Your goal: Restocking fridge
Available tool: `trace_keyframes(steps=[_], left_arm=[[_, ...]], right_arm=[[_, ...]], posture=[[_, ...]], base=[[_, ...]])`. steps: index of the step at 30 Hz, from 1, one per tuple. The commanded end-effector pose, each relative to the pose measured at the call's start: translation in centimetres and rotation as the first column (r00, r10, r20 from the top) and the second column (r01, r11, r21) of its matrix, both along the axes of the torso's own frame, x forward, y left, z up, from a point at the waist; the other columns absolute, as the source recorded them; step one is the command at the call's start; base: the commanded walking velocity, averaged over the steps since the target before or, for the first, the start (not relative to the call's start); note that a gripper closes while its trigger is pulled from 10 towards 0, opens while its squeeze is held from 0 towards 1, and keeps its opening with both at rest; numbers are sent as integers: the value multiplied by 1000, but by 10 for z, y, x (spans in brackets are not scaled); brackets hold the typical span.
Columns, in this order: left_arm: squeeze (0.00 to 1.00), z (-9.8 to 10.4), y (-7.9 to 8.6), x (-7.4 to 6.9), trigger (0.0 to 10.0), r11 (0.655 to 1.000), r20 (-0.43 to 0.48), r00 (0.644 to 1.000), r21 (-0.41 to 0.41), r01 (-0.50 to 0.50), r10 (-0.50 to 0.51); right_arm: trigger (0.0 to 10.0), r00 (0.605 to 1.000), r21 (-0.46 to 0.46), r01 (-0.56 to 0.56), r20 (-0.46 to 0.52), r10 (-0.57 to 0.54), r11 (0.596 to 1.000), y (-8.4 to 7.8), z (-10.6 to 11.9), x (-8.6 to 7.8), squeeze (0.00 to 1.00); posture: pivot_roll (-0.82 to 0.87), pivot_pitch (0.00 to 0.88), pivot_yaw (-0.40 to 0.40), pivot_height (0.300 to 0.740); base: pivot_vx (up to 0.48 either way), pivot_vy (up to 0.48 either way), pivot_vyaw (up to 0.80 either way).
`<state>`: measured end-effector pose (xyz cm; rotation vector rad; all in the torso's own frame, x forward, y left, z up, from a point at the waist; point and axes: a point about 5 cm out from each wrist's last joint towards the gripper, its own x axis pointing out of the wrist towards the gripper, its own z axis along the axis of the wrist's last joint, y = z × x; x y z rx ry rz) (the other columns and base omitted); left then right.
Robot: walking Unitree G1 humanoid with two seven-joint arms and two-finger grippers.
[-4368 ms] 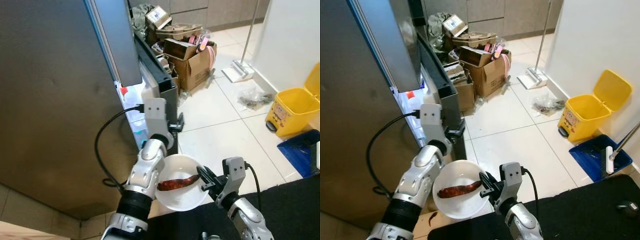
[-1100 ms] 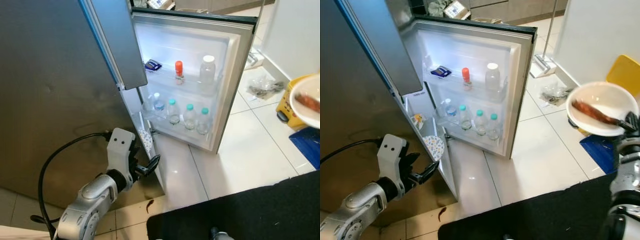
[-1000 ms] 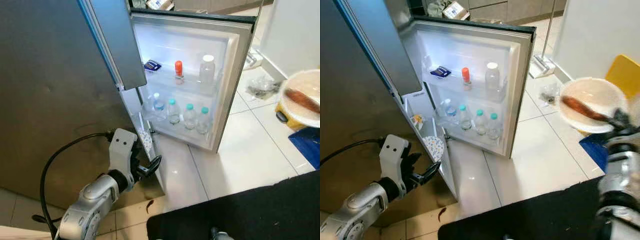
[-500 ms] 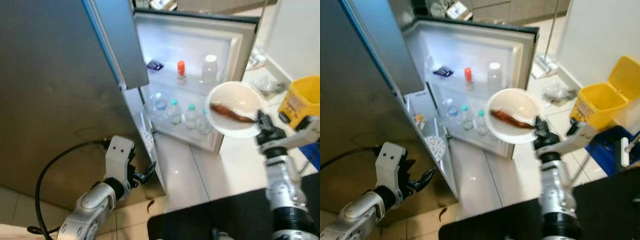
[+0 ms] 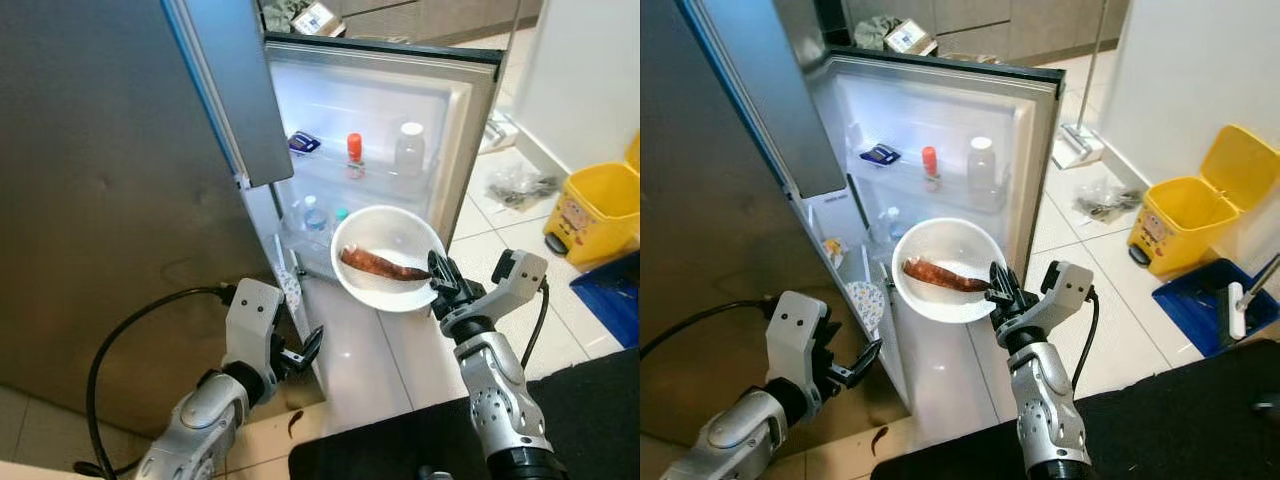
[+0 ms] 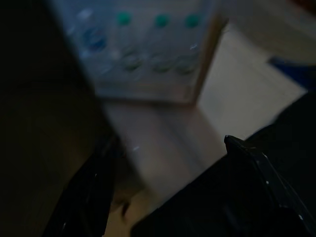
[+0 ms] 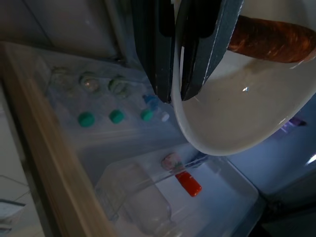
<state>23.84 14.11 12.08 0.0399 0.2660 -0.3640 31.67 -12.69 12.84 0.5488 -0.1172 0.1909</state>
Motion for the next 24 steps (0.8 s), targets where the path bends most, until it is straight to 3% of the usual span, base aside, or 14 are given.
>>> trace_keyframes(steps=[1, 9, 16, 24], left_arm=[[0, -7, 1, -1, 10000, 999, -13, 999, 11, -36, 36], [0, -15, 6, 11, 10000, 987, -9, 992, 103, -126, 127], [0, -14, 3, 16, 10000, 987, -5, 990, 75, -139, 140], [0, -16, 8, 22, 10000, 979, -15, 982, 84, -184, 186]], right_arm=[[10000, 1000, -7, -8, -5, 8, 1000, 2, 0, -2, 0], [10000, 1000, -40, -7, -23, 6, 999, 2, -2, -4, 0], [10000, 999, -40, -8, -33, 7, 999, 3, -4, -6, 0], [10000, 999, -41, -3, -39, 2, 999, 2, -4, -7, 0]], posture=[[-74, 125, 63, 717], [-72, 121, 59, 717], [-76, 124, 60, 717], [-77, 129, 66, 717]], base=[[0, 0, 0], [0, -362, 0], [0, -420, 0], [231, -332, 0]])
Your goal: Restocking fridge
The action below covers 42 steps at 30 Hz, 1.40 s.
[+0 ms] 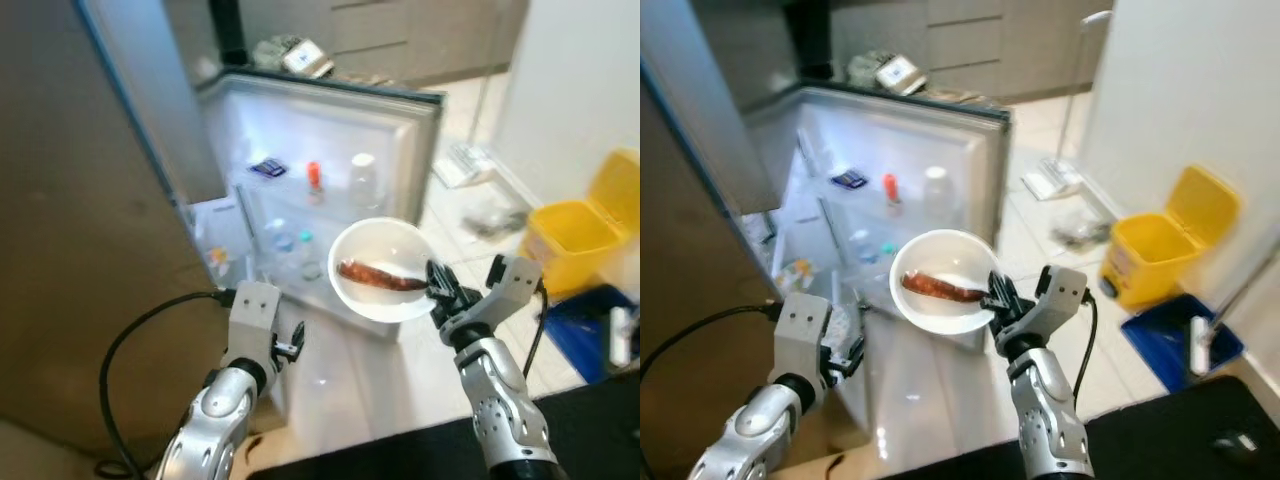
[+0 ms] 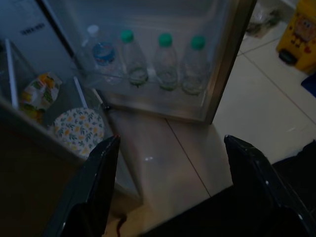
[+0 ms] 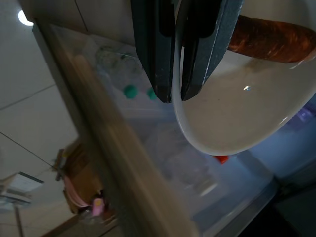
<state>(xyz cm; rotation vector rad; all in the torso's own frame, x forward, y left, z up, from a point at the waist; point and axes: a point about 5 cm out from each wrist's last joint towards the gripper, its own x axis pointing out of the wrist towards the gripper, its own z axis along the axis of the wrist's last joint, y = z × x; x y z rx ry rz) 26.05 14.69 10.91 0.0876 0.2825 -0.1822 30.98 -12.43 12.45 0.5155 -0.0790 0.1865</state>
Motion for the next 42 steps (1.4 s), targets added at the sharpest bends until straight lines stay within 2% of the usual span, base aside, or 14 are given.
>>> trace_keyframes(steps=[1, 8, 20, 24, 26, 31, 33, 34, 39, 42], left_arm=[[0, -4, 3, 1, 10000, 1000, -23, 1000, 13, -19, 20], [0, -7, 5, 3, 10000, 999, -37, 999, 31, -37, 38], [0, -6, 4, 5, 10000, 999, -29, 999, 14, -35, 35], [0, -2, 1, 6, 10000, 1000, 0, 1000, 12, -15, 15], [0, 5, -5, 5, 10000, 999, 46, 998, -25, 32, -31], [0, 10, -14, 4, 10000, 994, 63, 994, -50, 98, -94], [0, 11, -17, 4, 10000, 992, 75, 991, -44, 115, -112], [0, 10, -20, 4, 10000, 992, 77, 989, 6, 129, -129], [0, 14, -26, 6, 10000, 984, 116, 980, -63, 169, -161], [0, 17, -26, 8, 10000, 984, 138, 979, -69, 163, -152]], right_arm=[[10000, 1000, -5, 1, -4, -1, 1000, -1, 0, 0, 0], [10000, 1000, -3, -5, -9, 5, 1000, 0, -1, -1, 0], [10000, 1000, -4, -13, -14, 13, 1000, 1, -1, -2, 0], [10000, 1000, -11, -17, -17, 17, 1000, 1, -2, -2, 0], [10000, 999, -45, -28, -18, 27, 999, 2, -5, -3, 0], [10000, 999, -65, -35, -25, 33, 997, 4, -9, -5, 0], [10000, 999, -80, -35, -26, 33, 996, 4, -11, -5, 0], [10000, 999, -99, -38, -26, 36, 994, 4, -13, -6, 0], [10000, 999, -128, -41, -25, 38, 991, 4, -15, -7, 0], [10000, 999, -128, -41, -29, 37, 991, 4, -16, -7, 0]], posture=[[-77, 129, 66, 717], [-77, 130, 67, 717], [-78, 132, 65, 717], [-77, 133, 64, 717], [-77, 134, 63, 717], [-77, 134, 61, 717], [-78, 134, 61, 717], [-78, 134, 61, 717], [-83, 133, 61, 717], [-87, 133, 59, 717]], base=[[0, 0, 0], [0, 0, 0], [0, 0, 0], [0, 0, 0], [0, 0, 0], [0, 0, 0], [0, 0, 0], [0, 0, 0], [139, 0, 0], [445, 0, 0]])
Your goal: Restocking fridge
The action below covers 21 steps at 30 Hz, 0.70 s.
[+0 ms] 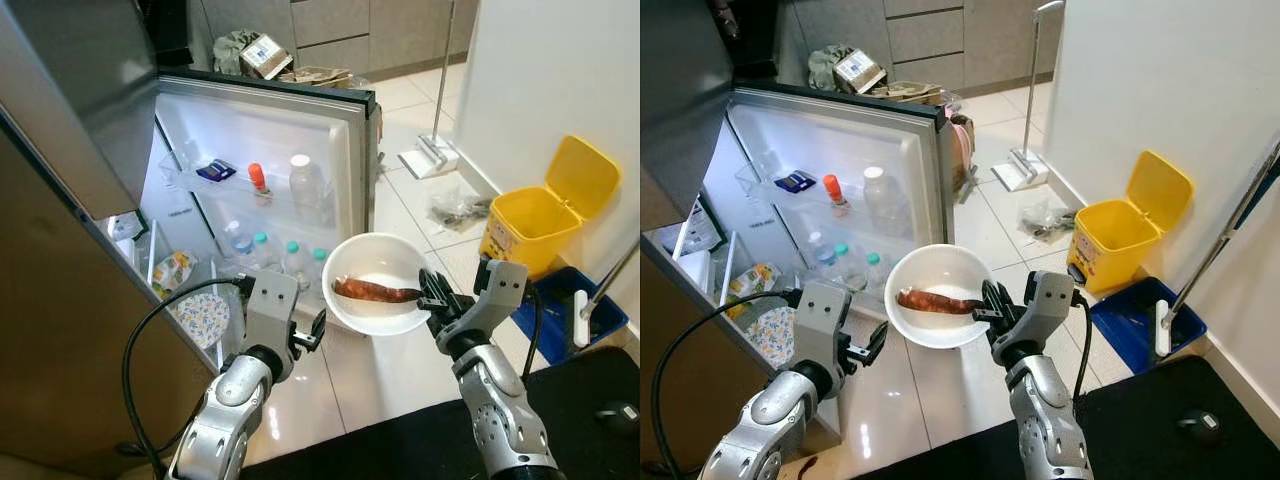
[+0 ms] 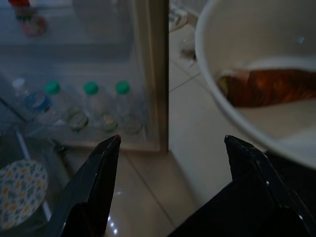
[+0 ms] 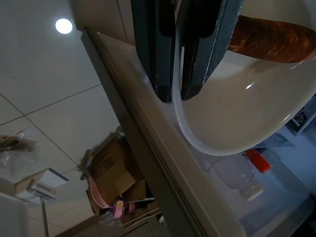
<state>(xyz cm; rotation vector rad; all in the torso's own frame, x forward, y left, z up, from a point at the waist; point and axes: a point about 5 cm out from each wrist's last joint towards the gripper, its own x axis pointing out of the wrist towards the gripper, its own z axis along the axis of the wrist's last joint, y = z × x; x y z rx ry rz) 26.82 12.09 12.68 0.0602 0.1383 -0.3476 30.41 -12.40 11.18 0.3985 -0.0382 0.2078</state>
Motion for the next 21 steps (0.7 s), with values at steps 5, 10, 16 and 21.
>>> trace_keyframes(steps=[5, 10, 16, 21], left_arm=[[0, 1, 0, 2, 10000, 1000, 12, 1000, -19, -6, 7], [0, 1, 0, 3, 10000, 1000, 17, 1000, -16, -6, 6], [0, 0, 1, 3, 10000, 1000, 23, 1000, -16, -9, 10], [0, 0, 2, 3, 10000, 1000, 24, 1000, -16, -15, 15]], right_arm=[[10000, 1000, -13, -13, -7, 13, 1000, 3, -4, -2, 0], [10000, 1000, -15, -12, -6, 12, 1000, 2, -5, -1, 0], [10000, 1000, -16, -15, -8, 15, 1000, 3, -6, -1, 0], [10000, 1000, -17, -17, -7, 17, 1000, 3, -6, -1, 0]], posture=[[-87, 132, 59, 717], [-86, 130, 59, 717], [-85, 129, 58, 717], [-85, 128, 58, 717]], base=[[480, 0, 0], [480, 0, 0], [480, 0, 0], [480, 0, 0]])
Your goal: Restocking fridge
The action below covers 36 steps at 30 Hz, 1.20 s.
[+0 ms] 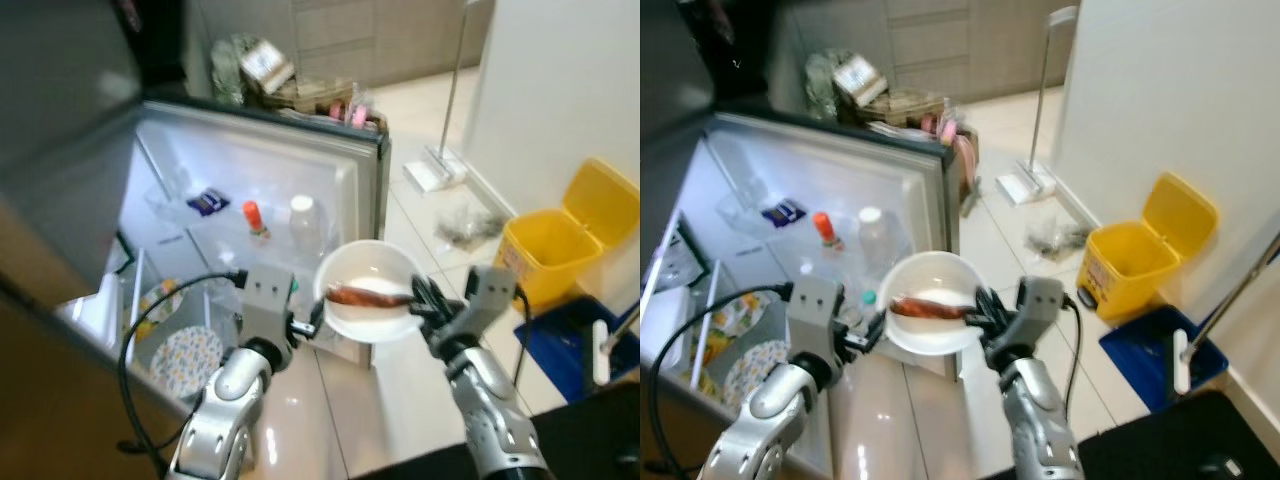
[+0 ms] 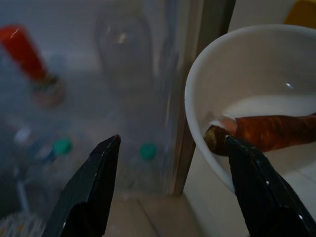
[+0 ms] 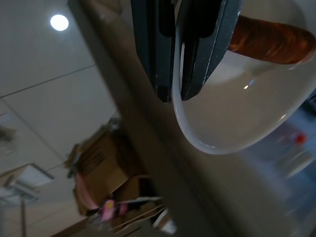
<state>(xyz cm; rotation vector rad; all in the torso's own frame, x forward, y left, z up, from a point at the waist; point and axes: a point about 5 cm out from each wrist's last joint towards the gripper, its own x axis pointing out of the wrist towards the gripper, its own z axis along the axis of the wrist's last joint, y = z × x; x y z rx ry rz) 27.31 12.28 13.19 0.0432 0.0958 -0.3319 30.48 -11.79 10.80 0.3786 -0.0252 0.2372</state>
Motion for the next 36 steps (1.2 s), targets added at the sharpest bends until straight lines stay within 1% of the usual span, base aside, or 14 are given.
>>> trace_keyframes(steps=[1, 9, 11, 17, 18, 20, 21, 22, 23, 27, 28, 29, 33, 36], left_arm=[[0, -5, 0, -2, 10000, 1000, -15, 1000, 8, 0, 0], [0, -5, 3, -2, 10000, 1000, -21, 1000, 0, -14, 13], [0, -5, 4, -2, 10000, 1000, -22, 1000, -5, -17, 17], [0, -3, 8, -4, 10000, 999, -16, 1000, -28, -27, 27], [0, -3, 8, -4, 10000, 999, -16, 1000, -28, -27, 27], [0, -3, 7, -4, 10000, 999, -15, 1000, -32, -27, 26], [0, -3, 7, -4, 10000, 999, -15, 1000, -32, -27, 26], [0, -3, 7, -4, 10000, 999, -16, 1000, -36, -22, 21], [0, -3, 6, -5, 10000, 999, -16, 1000, -36, -20, 19], [0, -4, 6, -5, 10000, 999, -18, 1000, -38, -16, 15], [0, -4, 4, -5, 10000, 999, -20, 1000, -39, -13, 12], [0, -4, 4, -5, 10000, 999, -20, 1000, -39, -13, 12], [0, -4, 2, -5, 10000, 999, -26, 1000, -32, -7, 6], [0, -5, 1, -5, 10000, 1000, -28, 1000, -27, -4, 4]], right_arm=[[10000, 1000, 4, 13, -2, -13, 1000, -4, -2, -2, 0], [10000, 1000, -2, 5, 0, -5, 1000, -6, -2, -1, 0], [10000, 1000, -5, 8, 2, -8, 1000, -8, -2, 0, 0], [10000, 996, -34, 90, 24, -89, 995, -36, 6, 12, 0], [10000, 996, -34, 90, 24, -89, 995, -36, 6, 12, 0], [10000, 993, -33, 117, 31, -116, 993, -46, 9, 16, 0], [10000, 993, -33, 117, 31, -116, 993, -46, 9, 16, 0], [10000, 990, -26, 132, 42, -131, 991, -52, 13, 17, 0], [10000, 990, -25, 134, 45, -133, 991, -53, 14, 17, 0], [10000, 991, -26, 130, 50, -128, 991, -53, 14, 16, 0], [10000, 992, -22, 115, 49, -114, 993, -49, 13, 14, 0], [10000, 992, -22, 115, 49, -114, 993, -49, 13, 14, 0], [10000, 996, -4, 82, 39, -82, 997, -38, 8, 12, 0], [10000, 997, 7, 72, 37, -72, 997, -34, 7, 11, 0]], posture=[[-86, 128, 58, 717], [-89, 126, 59, 717], [-89, 126, 59, 717], [-88, 118, 59, 717], [-88, 118, 59, 717], [-88, 116, 58, 717], [-88, 116, 58, 717], [-91, 115, 57, 717], [-91, 115, 57, 717], [-92, 116, 57, 717], [-93, 116, 56, 717], [-93, 116, 56, 717], [-94, 120, 58, 717], [-92, 120, 59, 717]], base=[[480, 0, 0], [433, 0, 0], [0, 0, 0], [0, 0, 0], [0, 0, 0], [0, 0, 0], [0, 0, 0], [0, 0, 0], [0, 0, 0], [0, 0, 0], [0, 0, 0], [0, 0, 0], [0, 0, 0], [0, 0, 0]])
